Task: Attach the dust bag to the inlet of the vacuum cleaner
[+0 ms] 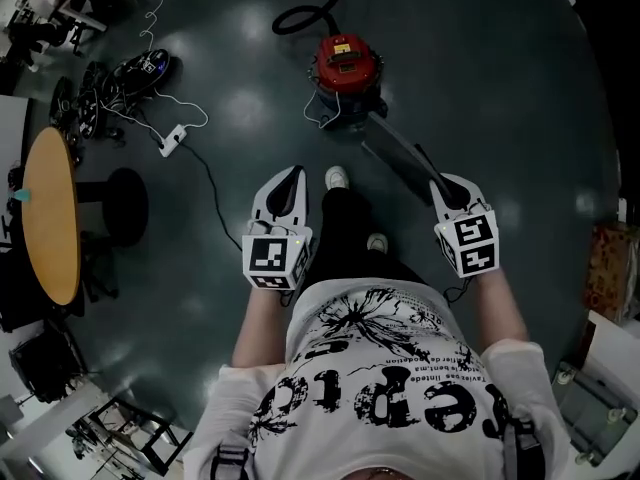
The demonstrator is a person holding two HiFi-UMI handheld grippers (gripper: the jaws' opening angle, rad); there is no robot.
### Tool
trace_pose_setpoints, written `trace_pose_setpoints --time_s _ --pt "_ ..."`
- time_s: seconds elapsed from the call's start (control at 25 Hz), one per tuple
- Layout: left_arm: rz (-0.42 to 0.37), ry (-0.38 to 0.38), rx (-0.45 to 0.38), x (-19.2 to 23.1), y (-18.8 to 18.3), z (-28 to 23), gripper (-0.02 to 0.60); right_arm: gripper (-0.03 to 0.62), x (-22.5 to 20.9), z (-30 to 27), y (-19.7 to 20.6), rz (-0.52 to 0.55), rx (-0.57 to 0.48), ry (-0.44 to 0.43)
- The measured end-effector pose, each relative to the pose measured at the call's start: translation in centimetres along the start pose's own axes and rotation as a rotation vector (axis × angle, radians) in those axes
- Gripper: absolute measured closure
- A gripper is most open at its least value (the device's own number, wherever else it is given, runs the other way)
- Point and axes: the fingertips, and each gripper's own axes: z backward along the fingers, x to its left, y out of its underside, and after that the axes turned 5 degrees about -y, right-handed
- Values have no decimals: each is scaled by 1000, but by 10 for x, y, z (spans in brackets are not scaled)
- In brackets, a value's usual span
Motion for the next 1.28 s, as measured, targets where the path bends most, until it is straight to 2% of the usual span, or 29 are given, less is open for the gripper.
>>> trace_pose_setpoints --time_s 0.2,0.36,0.52,0.64,0.76,0.88,1.0,1.2,1.28 --pt "31 67 22 29 -2 -87 578 569 -30 -54 -31 11 45 -39" --pt "31 117 25 54 -19 -153 578 569 -44 -96 -65 58 62 -131" --pt "93 140 48 78 -32 -216 578 569 -63 -139 -95 89 87 -189" --pt "72 128 49 83 -38 -251 578 569 -76 -164 -102 89 102 -223" --pt "60 129 55 75 -29 -270 578 569 -82 -184 -93 81 102 -278" --pt "95 113 42 69 0 -285 578 569 -86 -211 -73 119 94 -337" --pt "110 80 26 72 47 -303 578 569 -93 -248 -35 176 89 -370" --pt "46 54 3 86 133 -337 578 569 -101 -317 33 330 75 -386" --pt "33 67 -19 90 164 -356 578 569 -105 -346 59 402 56 -396"
